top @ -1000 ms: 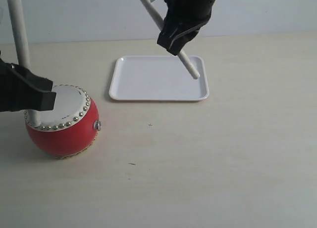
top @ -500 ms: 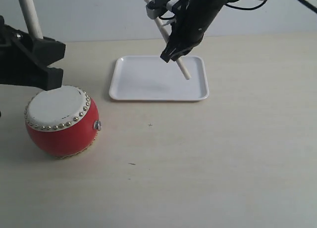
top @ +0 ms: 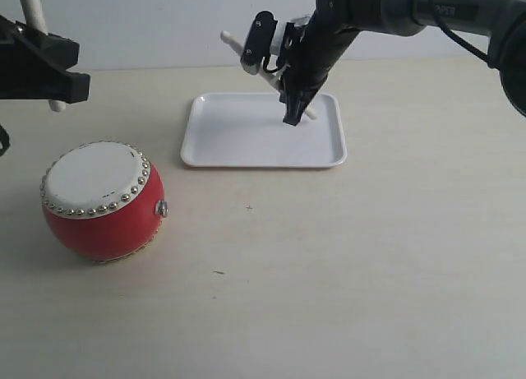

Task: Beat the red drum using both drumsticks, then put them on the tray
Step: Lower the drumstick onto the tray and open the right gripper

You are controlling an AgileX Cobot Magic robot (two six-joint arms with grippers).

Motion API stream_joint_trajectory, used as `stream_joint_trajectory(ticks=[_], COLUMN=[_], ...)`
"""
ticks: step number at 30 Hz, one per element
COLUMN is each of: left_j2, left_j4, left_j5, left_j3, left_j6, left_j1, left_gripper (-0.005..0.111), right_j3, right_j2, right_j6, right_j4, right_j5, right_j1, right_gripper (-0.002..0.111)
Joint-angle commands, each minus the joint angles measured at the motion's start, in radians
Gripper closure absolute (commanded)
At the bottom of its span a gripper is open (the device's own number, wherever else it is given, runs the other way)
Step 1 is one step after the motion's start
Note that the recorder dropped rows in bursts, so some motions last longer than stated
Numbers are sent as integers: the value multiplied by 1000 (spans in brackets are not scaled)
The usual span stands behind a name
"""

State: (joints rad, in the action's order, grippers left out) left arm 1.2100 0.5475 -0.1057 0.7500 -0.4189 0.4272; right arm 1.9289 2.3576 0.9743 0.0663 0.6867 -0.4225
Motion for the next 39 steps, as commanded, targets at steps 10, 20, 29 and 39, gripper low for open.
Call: stream_joint_trajectory(ticks=[10,20,29,39], left_j2=[113,128,128,128], left_j4=[-7,-9,-11,-11], left_j5=[25,29,31,27], left_j3=[78,78,78,78], left_j6=[-8,-8,-31,-31], left_j1=[-9,-9,-9,-9], left_gripper=[107,107,107,107], right_j3=[9,9,9,9], right_j2=[44,68,68,68], right_j6=[149,93,64,49], right_j4=[-15,-66,-17,-20], right_j5=[-95,-98,-106,-92], right_j1=[5,5,5,5], right_gripper=[108,108,89,86])
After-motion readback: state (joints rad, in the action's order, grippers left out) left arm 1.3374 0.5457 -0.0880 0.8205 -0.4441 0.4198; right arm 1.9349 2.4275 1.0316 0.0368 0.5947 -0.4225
